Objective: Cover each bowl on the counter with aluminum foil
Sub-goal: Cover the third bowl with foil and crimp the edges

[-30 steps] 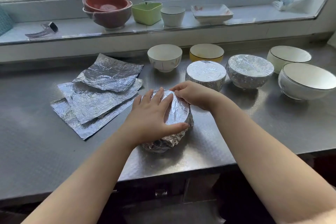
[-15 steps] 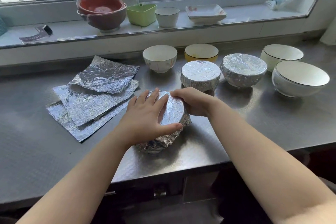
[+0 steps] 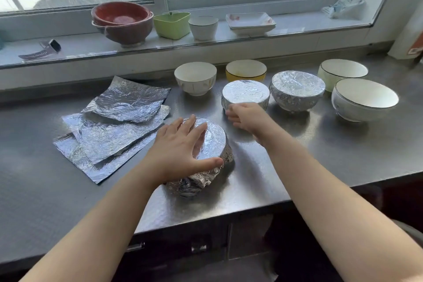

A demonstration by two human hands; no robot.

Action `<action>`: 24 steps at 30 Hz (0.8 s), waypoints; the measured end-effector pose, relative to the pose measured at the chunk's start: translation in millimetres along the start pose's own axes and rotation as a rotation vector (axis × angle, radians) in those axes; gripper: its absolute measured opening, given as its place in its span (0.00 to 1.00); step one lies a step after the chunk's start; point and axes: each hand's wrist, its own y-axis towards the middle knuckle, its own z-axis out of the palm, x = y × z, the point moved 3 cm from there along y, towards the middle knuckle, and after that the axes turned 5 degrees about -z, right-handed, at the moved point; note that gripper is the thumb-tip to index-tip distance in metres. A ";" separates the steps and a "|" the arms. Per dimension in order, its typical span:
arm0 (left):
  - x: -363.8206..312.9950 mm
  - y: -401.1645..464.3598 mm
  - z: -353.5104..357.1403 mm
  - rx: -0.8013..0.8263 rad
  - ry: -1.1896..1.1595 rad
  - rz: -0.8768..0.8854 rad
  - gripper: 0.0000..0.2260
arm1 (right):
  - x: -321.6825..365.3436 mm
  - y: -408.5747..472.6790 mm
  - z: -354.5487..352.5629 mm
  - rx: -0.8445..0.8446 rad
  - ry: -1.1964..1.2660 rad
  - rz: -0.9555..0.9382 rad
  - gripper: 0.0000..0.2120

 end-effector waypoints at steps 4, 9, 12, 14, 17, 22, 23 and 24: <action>-0.2 0.8 0.1 -0.001 -0.002 -0.003 0.52 | 13.6 -32.2 11.1 -0.043 0.086 -0.159 0.20; 0.3 1.2 1.5 -0.023 -0.021 -0.003 0.50 | 13.7 -56.4 52.1 0.087 -0.225 -0.294 0.24; 0.3 1.4 1.3 -0.031 -0.022 0.003 0.49 | 10.5 -55.4 61.9 0.075 -0.198 -0.264 0.26; 1.1 2.2 1.8 -0.034 -0.021 0.008 0.48 | 8.0 -52.4 65.5 0.074 -0.256 -0.256 0.27; 2.4 2.8 3.0 -0.035 -0.013 0.009 0.48 | 7.0 -48.0 66.4 0.061 -0.303 -0.235 0.26; 0.1 1.4 1.4 -0.029 -0.029 0.005 0.50 | 3.8 -41.5 58.4 0.044 -0.193 -0.139 0.25; -0.1 1.4 0.9 -0.028 -0.023 0.007 0.50 | 3.5 -41.9 56.2 0.044 -0.158 -0.126 0.25; -0.2 1.5 0.8 -0.028 -0.014 0.011 0.50 | 2.1 -41.5 54.2 0.050 -0.112 -0.113 0.25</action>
